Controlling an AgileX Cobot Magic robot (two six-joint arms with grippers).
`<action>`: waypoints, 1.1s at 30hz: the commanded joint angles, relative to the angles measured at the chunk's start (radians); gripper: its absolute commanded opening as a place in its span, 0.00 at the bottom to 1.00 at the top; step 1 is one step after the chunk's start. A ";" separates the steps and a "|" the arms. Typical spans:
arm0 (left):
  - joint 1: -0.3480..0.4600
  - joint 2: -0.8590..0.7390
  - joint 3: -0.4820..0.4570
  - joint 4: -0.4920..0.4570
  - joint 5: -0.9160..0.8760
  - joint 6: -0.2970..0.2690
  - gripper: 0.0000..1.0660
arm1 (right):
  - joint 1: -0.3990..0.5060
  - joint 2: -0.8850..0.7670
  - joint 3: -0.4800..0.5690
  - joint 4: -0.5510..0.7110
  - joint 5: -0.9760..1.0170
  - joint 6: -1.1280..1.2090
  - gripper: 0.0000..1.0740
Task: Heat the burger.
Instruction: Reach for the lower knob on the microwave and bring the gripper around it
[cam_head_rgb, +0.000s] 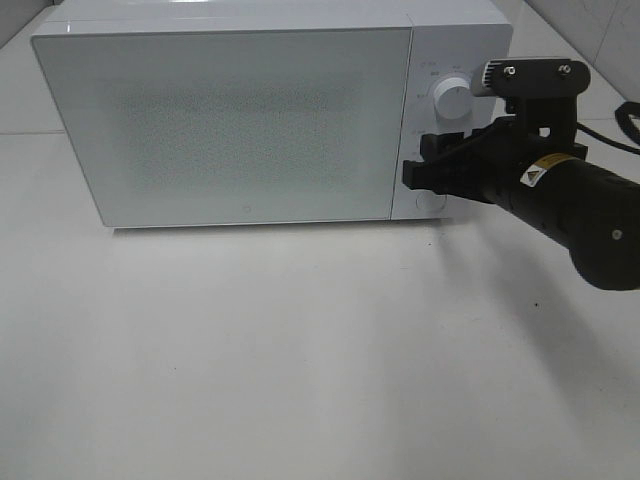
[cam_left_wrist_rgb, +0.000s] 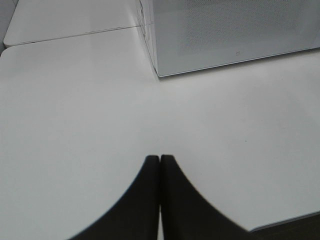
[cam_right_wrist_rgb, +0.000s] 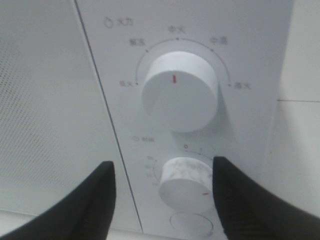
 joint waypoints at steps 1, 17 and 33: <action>0.001 -0.020 0.002 -0.003 -0.014 0.001 0.00 | 0.021 0.035 -0.032 0.069 -0.032 -0.058 0.52; 0.001 -0.020 0.002 -0.003 -0.014 0.001 0.00 | 0.018 0.177 -0.074 0.126 -0.122 -0.096 0.52; 0.001 -0.020 0.002 -0.003 -0.014 0.001 0.00 | 0.018 0.192 -0.124 0.150 -0.130 -0.140 0.43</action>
